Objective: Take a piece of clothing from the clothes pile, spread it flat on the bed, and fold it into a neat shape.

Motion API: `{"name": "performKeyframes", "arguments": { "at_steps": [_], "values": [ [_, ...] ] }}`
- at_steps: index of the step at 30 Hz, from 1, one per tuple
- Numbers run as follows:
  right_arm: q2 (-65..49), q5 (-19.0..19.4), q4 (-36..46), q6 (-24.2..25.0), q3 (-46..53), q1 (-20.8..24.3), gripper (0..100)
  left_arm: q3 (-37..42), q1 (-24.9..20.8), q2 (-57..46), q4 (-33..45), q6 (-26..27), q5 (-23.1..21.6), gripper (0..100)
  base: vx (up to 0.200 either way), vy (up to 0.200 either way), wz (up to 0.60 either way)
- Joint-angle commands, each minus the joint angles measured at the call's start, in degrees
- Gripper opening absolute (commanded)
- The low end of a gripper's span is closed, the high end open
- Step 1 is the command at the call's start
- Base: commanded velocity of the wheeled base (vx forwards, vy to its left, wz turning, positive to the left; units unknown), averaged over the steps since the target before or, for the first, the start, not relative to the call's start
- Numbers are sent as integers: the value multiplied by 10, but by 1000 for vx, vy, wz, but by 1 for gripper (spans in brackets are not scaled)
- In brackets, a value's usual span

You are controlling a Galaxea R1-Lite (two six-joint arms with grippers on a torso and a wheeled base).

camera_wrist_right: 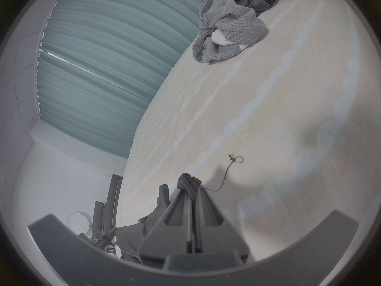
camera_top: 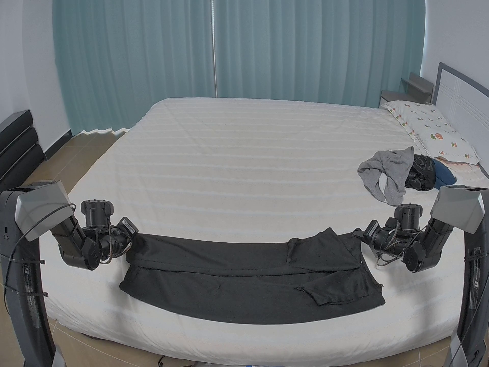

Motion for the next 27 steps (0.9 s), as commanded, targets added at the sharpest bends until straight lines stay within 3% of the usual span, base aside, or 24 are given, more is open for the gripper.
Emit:
{"name": "performKeyframes", "arguments": {
  "at_steps": [1,2,3,13,20,27],
  "values": [
    [3,1,0,0,-1,0,0,-2,-2,3,0,-1,-1,0,0,0,0],
    [3,1,0,0,0,0,0,-2,-2,3,0,-1,-1,100,0,0,0],
    [3,1,0,0,0,0,100,-1,-2,3,0,-1,-2,100,0,0,0],
    [-43,2,-35,4,56,2,100,27,4,-21,2,-3,-5,100,0,0,0],
    [-98,0,-44,5,120,7,100,120,2,-86,5,5,-9,100,0,0,0],
    [-101,-33,-45,5,144,21,100,147,-7,-102,1,7,-7,100,0,0,0]
  ]
}}
